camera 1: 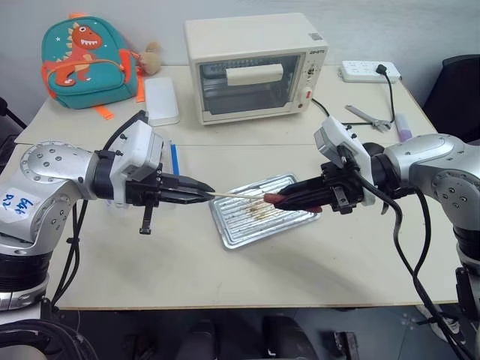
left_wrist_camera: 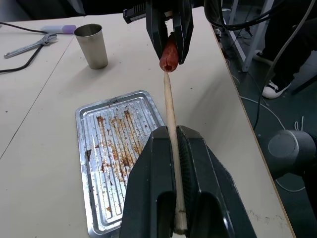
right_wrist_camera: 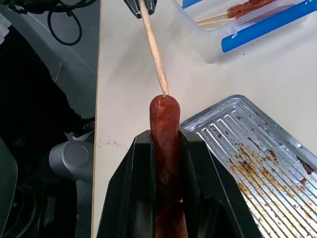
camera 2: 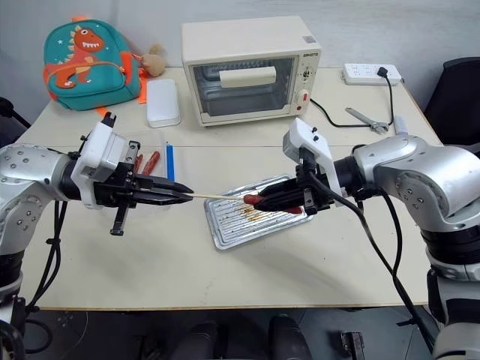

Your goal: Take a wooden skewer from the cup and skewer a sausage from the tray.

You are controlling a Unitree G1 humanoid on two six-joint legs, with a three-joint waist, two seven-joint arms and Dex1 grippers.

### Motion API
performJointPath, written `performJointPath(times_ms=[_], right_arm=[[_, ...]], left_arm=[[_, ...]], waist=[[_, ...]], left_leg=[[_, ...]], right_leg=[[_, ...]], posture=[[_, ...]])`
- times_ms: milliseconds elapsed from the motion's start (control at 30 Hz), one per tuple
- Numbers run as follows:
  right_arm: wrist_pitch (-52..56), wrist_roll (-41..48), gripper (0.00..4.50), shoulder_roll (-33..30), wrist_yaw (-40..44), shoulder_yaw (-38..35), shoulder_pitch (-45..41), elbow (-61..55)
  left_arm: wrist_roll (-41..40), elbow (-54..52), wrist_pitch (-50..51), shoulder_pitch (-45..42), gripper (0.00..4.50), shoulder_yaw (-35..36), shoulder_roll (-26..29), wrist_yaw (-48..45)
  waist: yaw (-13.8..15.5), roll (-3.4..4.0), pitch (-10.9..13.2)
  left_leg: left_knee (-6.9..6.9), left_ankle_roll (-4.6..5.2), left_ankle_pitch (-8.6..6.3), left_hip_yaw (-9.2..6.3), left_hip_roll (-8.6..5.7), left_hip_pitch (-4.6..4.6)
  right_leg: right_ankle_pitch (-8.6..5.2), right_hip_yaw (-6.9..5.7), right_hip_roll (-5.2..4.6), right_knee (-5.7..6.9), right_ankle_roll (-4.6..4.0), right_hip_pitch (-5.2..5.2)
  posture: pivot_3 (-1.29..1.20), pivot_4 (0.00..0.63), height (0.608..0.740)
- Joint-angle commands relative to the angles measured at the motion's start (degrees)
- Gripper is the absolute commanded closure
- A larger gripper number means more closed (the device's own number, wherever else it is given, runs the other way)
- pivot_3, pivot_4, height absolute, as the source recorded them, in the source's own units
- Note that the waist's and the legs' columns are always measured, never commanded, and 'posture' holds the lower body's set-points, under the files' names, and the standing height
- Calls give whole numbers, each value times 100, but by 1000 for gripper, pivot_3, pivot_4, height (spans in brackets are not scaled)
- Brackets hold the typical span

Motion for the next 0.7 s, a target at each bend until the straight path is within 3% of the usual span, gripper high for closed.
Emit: performJointPath(times_ms=[33, 700], right_arm=[[-126, -12, 3873, -86, 39, -177, 40, -168], [-191, -145, 3873, -88, 115, -173, 110, -124]], left_arm=[[-10, -28, -105, -89, 4500, 141, 52, -26], [8, -2, -113, -112, 4500, 146, 65, -26]], waist=[[0, 0, 0], [-1, 0, 0]], left_leg=[[0, 0, 0, 0, 0, 0], [0, 0, 0, 0, 0, 0]], right_leg=[[0, 0, 0, 0, 0, 0], [0, 0, 1, 1, 0, 0]], posture=[[0, 150, 740], [0, 150, 740]])
